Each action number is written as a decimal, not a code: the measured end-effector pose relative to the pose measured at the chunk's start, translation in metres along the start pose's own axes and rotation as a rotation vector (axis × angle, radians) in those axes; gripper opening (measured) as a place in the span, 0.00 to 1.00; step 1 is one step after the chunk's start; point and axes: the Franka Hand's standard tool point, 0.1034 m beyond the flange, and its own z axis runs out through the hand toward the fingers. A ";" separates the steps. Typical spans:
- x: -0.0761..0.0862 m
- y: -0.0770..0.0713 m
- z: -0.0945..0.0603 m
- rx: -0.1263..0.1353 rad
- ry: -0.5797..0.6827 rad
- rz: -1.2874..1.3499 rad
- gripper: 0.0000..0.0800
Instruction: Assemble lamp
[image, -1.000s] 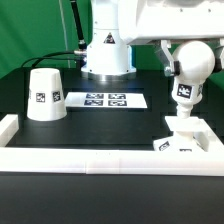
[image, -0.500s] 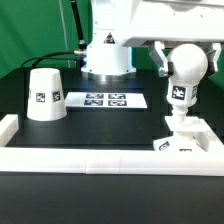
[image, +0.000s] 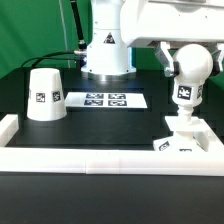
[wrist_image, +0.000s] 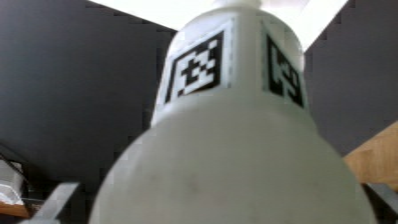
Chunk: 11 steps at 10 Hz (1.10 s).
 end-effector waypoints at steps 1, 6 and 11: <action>0.000 0.000 0.000 0.000 0.000 0.000 0.72; -0.013 -0.011 -0.001 0.002 -0.002 -0.011 0.72; -0.019 -0.013 0.004 0.006 -0.014 -0.014 0.72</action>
Offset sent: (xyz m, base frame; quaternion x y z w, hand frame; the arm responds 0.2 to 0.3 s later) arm -0.0237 0.0017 0.0002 -0.0190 0.0127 0.0108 0.9997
